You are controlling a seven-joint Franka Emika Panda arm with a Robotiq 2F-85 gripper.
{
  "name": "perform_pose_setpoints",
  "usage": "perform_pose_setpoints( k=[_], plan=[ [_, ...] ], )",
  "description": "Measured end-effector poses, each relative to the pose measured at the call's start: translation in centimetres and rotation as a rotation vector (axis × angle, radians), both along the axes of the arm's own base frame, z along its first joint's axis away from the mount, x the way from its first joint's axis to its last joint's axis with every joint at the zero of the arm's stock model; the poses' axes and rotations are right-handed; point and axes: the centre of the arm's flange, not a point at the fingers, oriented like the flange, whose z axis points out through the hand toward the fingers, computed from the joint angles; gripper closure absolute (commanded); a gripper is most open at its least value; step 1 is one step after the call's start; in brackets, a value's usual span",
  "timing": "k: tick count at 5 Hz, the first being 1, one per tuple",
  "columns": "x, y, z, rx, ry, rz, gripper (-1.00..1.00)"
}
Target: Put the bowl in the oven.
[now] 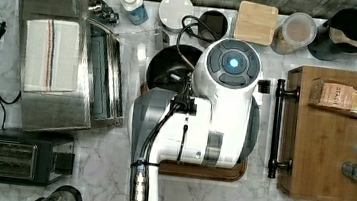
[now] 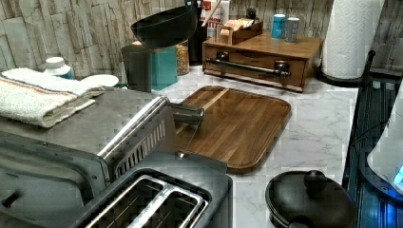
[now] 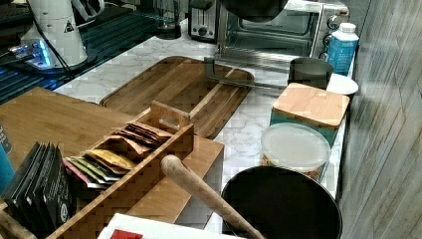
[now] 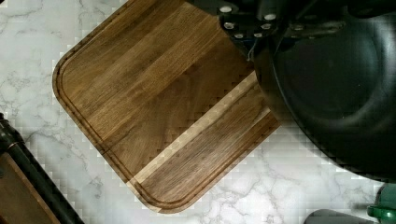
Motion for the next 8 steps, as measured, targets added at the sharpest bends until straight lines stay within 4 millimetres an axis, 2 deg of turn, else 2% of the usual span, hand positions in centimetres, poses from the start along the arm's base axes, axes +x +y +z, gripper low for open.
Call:
perform_pose_setpoints(
  k=[2, 3, 4, 5, 6, 7, 8],
  plan=[
    [0.3, -0.1, -1.2, -0.018, -0.01, 0.059, 1.0],
    [1.9, -0.1, -2.5, -0.018, -0.052, 0.277, 1.0],
    [4.2, 0.1, -5.2, -0.011, -0.09, 0.584, 1.0],
    [6.1, 1.1, -9.0, -0.027, -0.122, 0.743, 1.0],
    [6.6, 3.3, -13.4, 0.007, -0.068, 0.784, 1.0],
    [6.5, 5.9, -16.7, 0.064, -0.032, 0.875, 1.0],
    [7.2, 8.2, -15.6, 0.136, -0.134, 0.916, 1.0]
  ],
)
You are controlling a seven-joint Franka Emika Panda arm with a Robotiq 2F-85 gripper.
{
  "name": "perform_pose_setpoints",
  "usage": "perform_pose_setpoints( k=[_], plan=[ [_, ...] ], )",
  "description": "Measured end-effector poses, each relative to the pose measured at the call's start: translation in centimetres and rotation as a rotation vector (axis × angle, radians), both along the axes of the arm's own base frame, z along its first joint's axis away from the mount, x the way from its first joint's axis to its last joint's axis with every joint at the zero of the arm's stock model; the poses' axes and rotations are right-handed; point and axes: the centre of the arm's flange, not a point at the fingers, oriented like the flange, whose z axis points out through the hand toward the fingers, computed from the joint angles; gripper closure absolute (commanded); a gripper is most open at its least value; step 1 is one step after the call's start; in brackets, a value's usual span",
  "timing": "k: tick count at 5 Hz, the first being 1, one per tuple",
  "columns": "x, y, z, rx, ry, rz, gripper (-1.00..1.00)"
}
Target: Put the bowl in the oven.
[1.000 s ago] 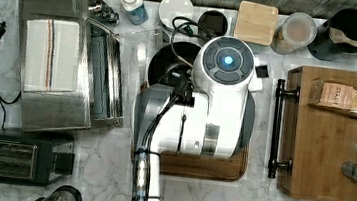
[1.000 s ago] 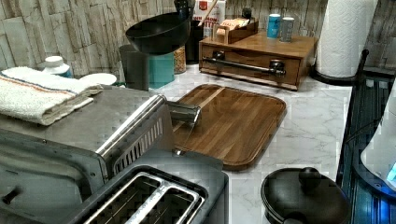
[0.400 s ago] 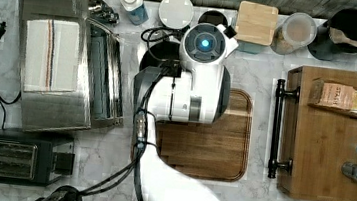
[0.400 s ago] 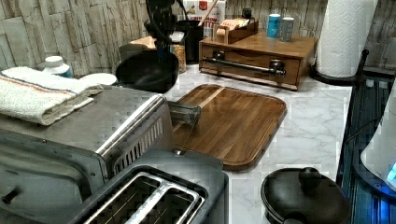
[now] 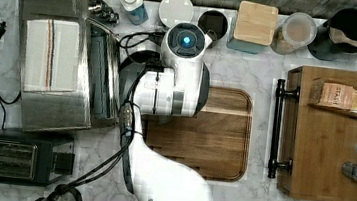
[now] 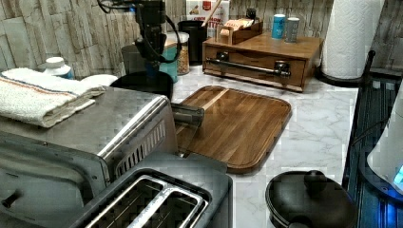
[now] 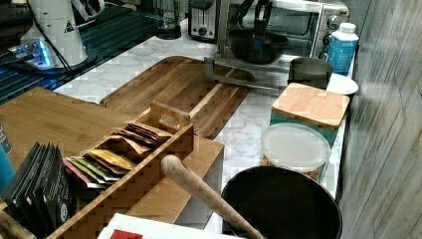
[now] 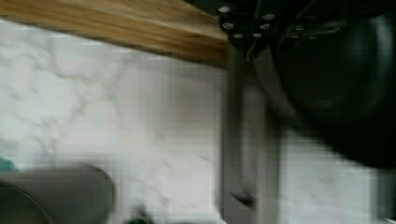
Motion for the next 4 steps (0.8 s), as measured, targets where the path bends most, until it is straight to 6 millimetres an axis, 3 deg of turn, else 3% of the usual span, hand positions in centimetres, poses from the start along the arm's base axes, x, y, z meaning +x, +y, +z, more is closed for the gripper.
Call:
perform_pose_setpoints(
  k=[1, 3, 4],
  plan=[
    [0.2, 2.8, 0.2, 0.052, -0.016, 0.024, 1.0],
    [-0.9, 8.8, -2.0, 0.09, 0.059, 0.118, 1.0],
    [-1.6, 11.7, -2.8, 0.187, 0.096, 0.095, 1.0]
  ],
)
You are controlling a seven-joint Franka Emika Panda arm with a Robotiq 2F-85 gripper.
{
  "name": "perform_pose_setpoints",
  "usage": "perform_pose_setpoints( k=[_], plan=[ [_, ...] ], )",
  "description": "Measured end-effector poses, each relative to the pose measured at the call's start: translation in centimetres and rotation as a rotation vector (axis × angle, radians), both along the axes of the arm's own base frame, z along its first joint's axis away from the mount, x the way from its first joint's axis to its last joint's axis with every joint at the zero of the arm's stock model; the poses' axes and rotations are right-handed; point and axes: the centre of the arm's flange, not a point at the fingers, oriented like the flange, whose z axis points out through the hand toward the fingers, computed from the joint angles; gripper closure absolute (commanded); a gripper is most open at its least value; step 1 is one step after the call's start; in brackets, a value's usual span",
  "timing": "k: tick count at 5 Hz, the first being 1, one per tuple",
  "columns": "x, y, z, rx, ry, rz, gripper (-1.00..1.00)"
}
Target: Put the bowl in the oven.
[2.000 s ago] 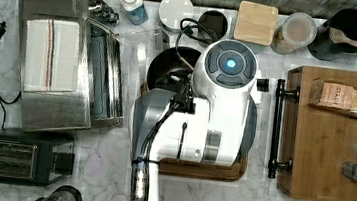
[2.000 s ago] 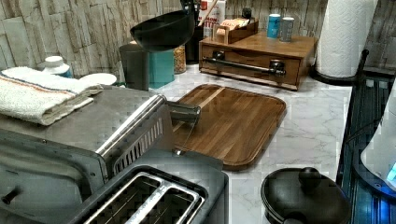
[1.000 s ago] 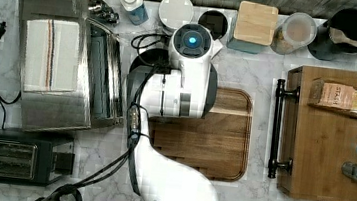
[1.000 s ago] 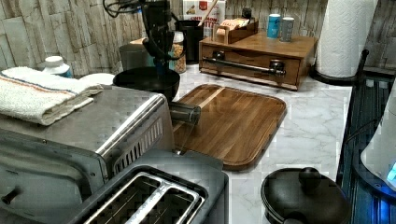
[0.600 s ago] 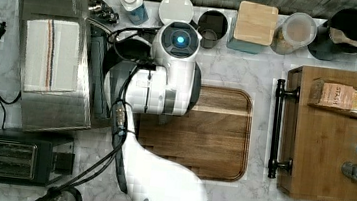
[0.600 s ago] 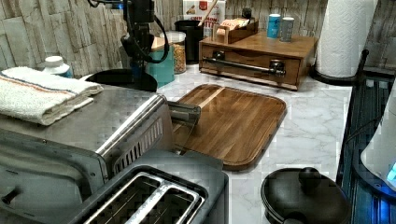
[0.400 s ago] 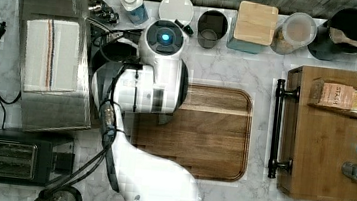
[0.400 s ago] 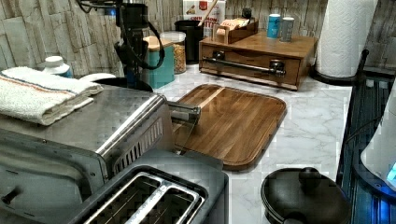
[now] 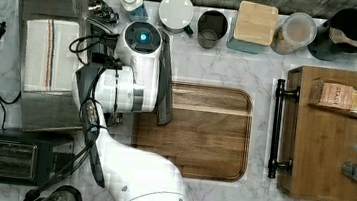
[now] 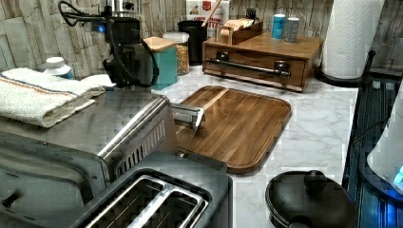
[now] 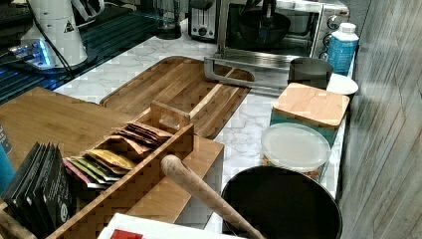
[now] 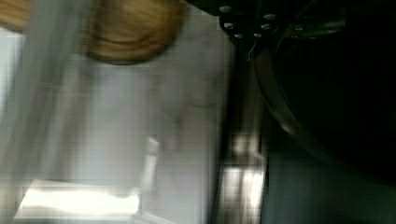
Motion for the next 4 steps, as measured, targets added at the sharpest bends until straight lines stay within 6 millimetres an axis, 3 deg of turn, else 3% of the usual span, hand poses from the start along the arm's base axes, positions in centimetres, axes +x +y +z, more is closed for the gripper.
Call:
perform_pose_setpoints(
  k=[1, 3, 4],
  plan=[
    [-0.2, 2.3, -0.1, 0.056, -0.019, -0.012, 1.0],
    [1.2, 3.3, -0.7, 0.114, -0.021, -0.049, 1.0],
    [2.4, 2.6, -2.2, 0.174, 0.05, -0.1, -1.0]
  ],
)
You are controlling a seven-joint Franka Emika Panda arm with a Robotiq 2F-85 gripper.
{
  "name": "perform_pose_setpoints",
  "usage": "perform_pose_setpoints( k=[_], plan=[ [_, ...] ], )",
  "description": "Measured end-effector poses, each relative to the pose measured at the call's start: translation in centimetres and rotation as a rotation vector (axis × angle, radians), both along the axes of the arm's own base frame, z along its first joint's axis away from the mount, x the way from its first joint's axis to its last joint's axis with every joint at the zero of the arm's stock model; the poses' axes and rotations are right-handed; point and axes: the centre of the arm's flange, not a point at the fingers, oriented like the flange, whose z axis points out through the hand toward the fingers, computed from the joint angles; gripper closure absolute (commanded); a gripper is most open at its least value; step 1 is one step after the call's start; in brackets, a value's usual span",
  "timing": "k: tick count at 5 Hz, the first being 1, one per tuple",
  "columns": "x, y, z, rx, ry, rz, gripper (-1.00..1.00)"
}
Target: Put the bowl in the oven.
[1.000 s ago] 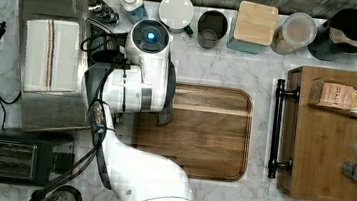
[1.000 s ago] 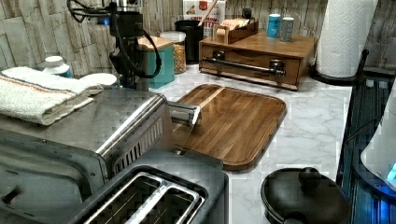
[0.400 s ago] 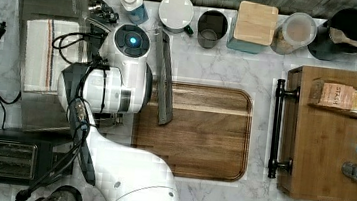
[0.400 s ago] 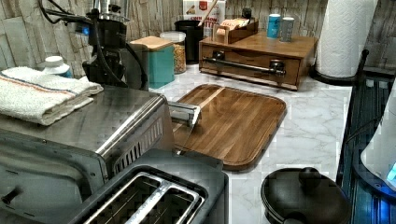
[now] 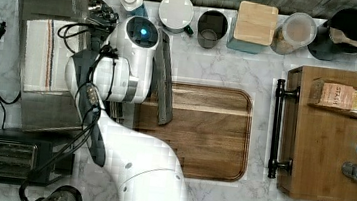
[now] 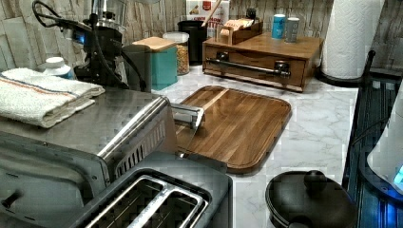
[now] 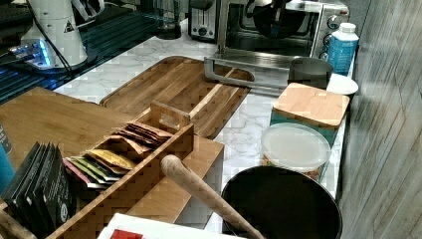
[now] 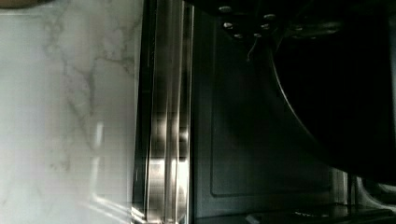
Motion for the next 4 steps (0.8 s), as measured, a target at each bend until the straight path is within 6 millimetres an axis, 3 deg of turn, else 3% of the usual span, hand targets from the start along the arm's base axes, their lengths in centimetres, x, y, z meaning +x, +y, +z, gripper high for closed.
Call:
perform_pose_setpoints(
  k=[2, 4],
  plan=[
    [0.8, -2.7, -4.5, 0.046, 0.144, -0.03, -1.0],
    [0.6, -5.5, -5.1, 0.112, 0.242, -0.082, -1.0]
  ],
)
